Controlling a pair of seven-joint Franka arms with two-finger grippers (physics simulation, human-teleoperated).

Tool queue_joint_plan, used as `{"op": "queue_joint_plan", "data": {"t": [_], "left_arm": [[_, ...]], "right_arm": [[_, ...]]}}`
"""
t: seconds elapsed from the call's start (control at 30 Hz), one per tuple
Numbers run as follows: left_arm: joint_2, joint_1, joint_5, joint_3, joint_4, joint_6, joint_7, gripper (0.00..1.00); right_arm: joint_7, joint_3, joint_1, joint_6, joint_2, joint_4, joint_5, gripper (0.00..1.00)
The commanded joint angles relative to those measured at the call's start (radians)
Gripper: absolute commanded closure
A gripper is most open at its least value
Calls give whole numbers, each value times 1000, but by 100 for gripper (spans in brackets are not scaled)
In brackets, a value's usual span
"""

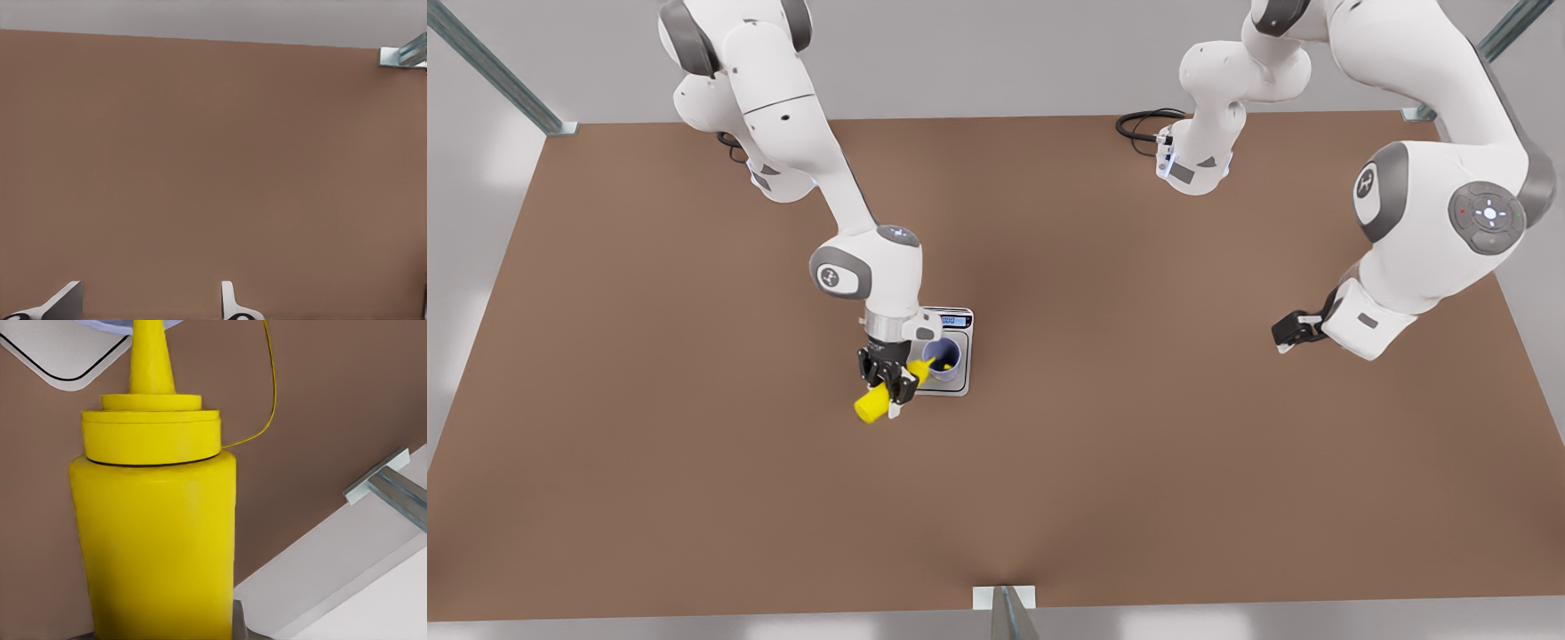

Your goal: Move cup to the weight, pick up sauce bottle, pour sauce

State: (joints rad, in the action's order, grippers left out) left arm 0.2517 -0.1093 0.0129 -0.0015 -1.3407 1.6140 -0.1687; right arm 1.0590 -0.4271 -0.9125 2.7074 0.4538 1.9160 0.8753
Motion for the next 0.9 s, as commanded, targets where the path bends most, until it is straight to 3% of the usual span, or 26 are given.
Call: {"op": "queue_joint_plan", "data": {"t": [0.0, 0.43, 0.57, 0.73, 0.87], "left_arm": [[0, 0, -1, 0, 0, 1, 0, 0], [0, -9, 1, 0, 0, 15, -2, 0], [-2, -9, 1, 0, 0, 12, -5, 0], [0, -9, 1, 0, 0, 15, -5, 0], [0, -9, 1, 0, 0, 15, -5, 0]], "right_arm": [[-1, -1, -6, 0, 2, 0, 1, 44], [-2, 1, -11, -5, 11, -8, 2, 44], [-4, 1, 23, -86, -10, -52, -33, 44], [42, 8, 103, -274, -60, -74, -504, 44], [308, 8, 222, -305, -72, -78, -927, 44]]}}
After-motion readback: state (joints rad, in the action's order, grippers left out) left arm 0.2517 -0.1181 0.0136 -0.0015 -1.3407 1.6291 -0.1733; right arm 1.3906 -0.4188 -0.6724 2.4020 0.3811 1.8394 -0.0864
